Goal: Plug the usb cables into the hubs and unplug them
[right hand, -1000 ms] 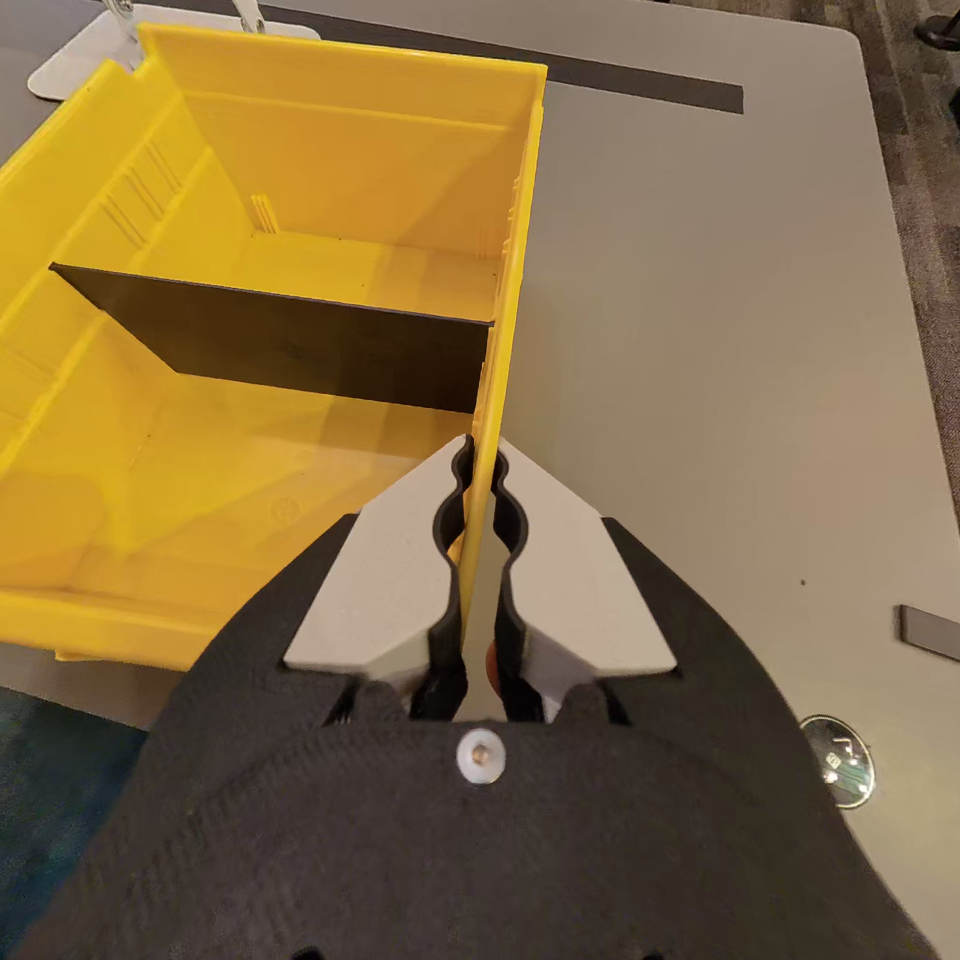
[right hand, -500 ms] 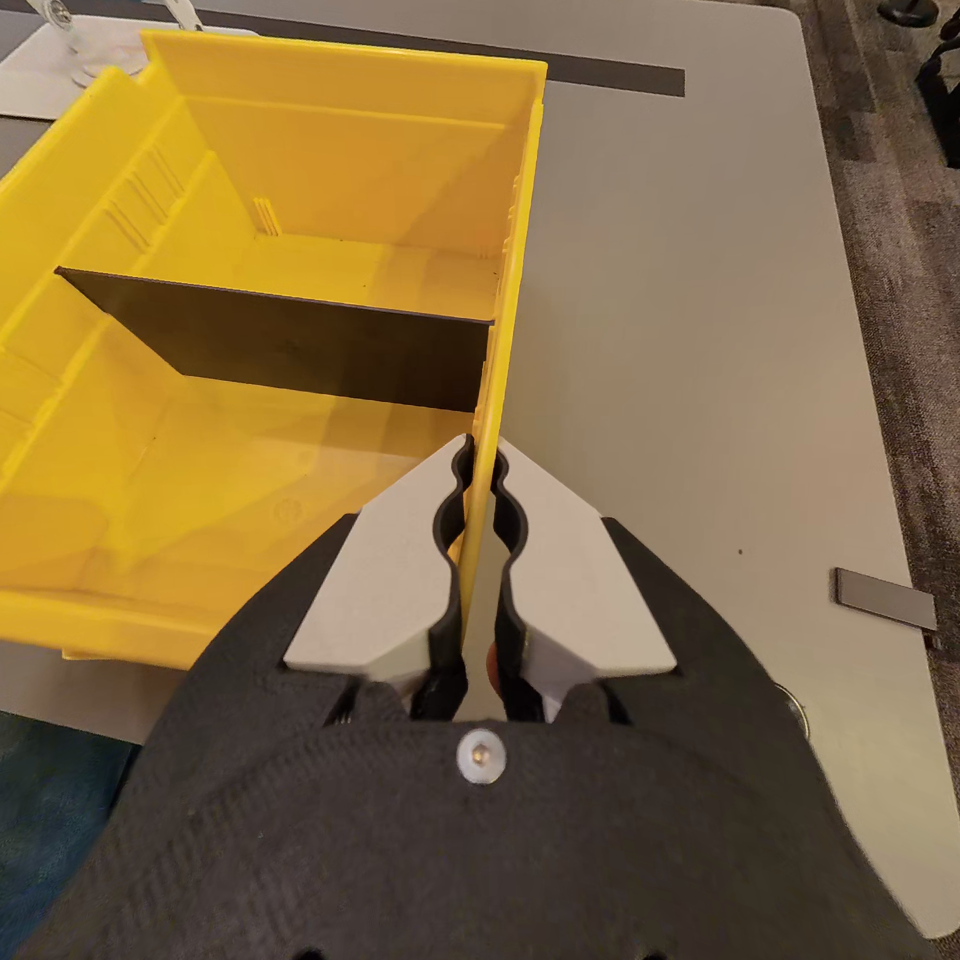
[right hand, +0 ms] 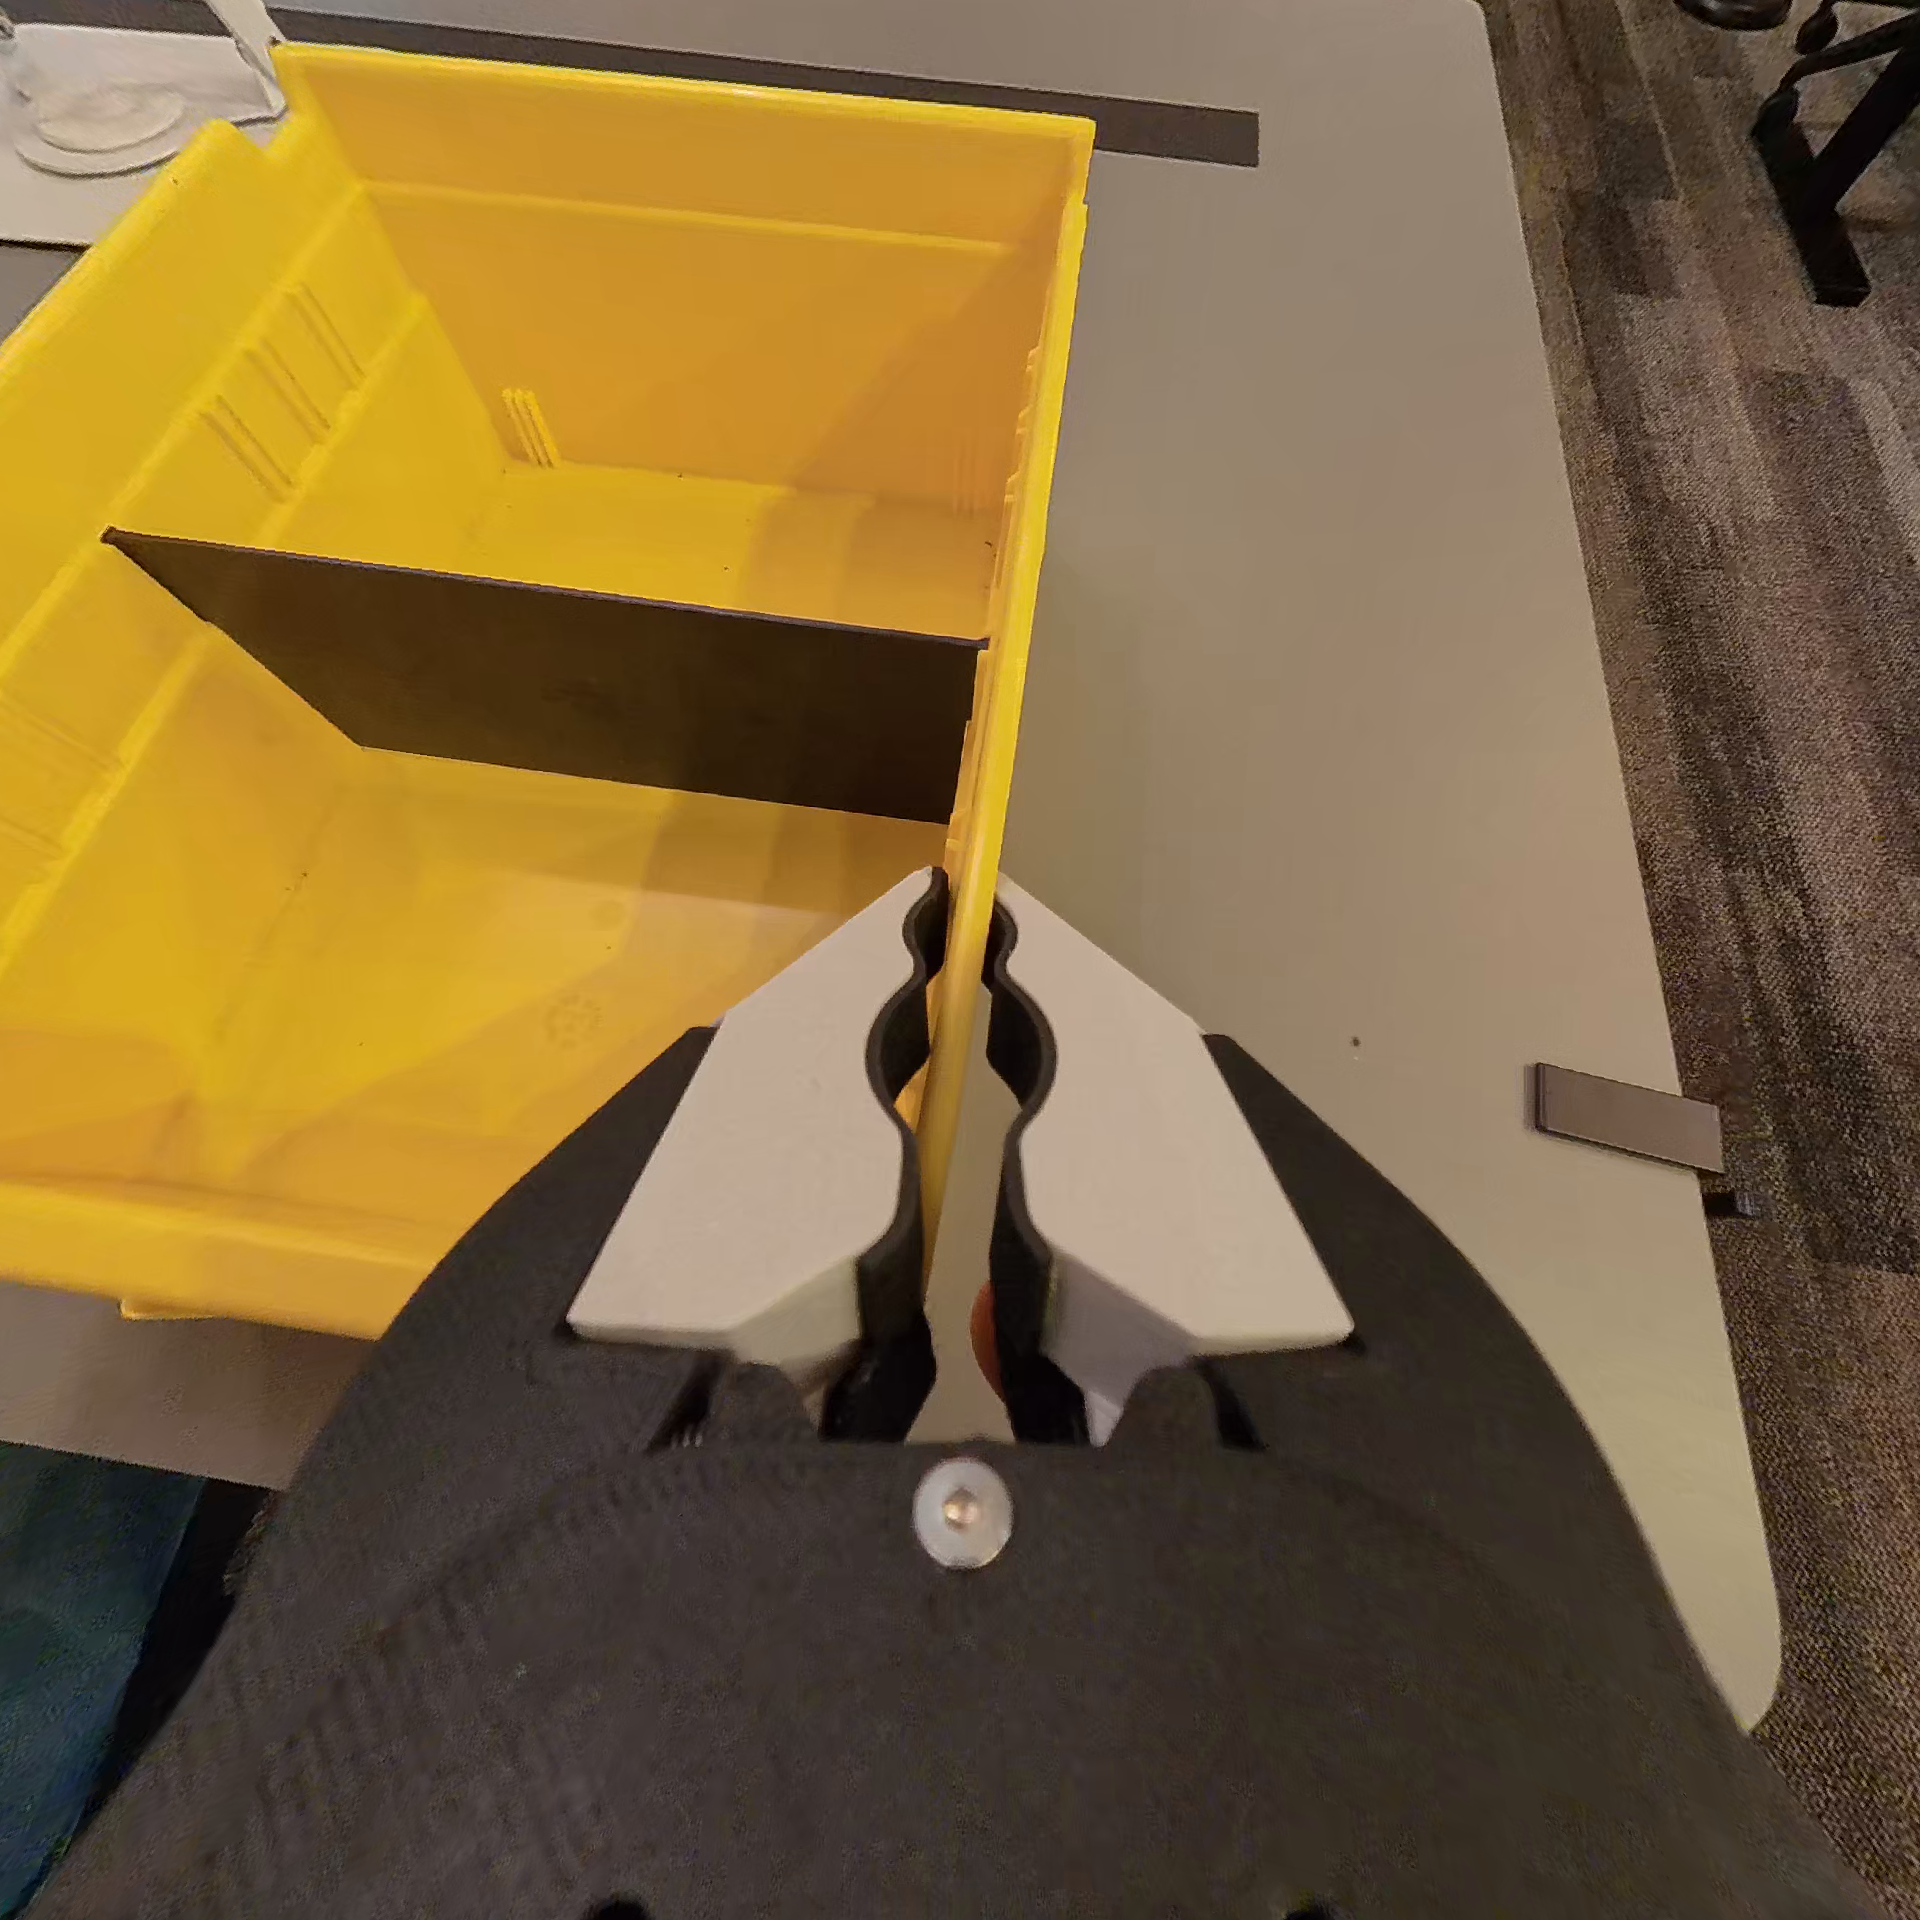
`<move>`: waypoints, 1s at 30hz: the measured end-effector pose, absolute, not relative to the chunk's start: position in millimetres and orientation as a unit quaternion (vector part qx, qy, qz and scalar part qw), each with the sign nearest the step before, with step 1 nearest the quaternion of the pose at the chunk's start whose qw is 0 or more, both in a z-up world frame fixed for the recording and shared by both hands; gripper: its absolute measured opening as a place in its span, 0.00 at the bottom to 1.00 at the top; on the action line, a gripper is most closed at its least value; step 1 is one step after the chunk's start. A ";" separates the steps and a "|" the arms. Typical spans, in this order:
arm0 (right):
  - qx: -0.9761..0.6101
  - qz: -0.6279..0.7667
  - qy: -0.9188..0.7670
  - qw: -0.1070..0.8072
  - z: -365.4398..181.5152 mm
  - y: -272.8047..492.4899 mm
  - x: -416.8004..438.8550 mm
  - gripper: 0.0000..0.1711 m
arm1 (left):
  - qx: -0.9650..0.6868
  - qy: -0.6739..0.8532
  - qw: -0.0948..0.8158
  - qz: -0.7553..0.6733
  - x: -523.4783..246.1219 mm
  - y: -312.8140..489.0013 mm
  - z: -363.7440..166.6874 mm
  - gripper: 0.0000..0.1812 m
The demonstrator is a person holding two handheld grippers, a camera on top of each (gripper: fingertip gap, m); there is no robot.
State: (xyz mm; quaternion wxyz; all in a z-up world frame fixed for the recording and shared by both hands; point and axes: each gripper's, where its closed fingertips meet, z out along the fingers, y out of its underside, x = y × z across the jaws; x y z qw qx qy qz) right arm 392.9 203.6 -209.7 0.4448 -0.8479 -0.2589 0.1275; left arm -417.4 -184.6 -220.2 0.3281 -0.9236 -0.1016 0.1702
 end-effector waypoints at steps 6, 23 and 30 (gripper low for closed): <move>-0.850 0.123 -0.250 0.446 -209.8 207.3 401.4 0.01 | -0.926 -0.073 0.329 0.169 -435.2 -203.2 -220.6 0.07; -0.820 0.019 -0.258 0.511 -171.3 211.6 416.5 0.22 | -0.912 -0.031 0.367 0.180 -415.7 -132.4 -141.0 0.27; -0.761 0.004 -0.295 0.578 -119.0 196.3 379.4 0.18 | -0.968 -0.026 0.227 0.103 -407.2 -54.7 -183.7 0.27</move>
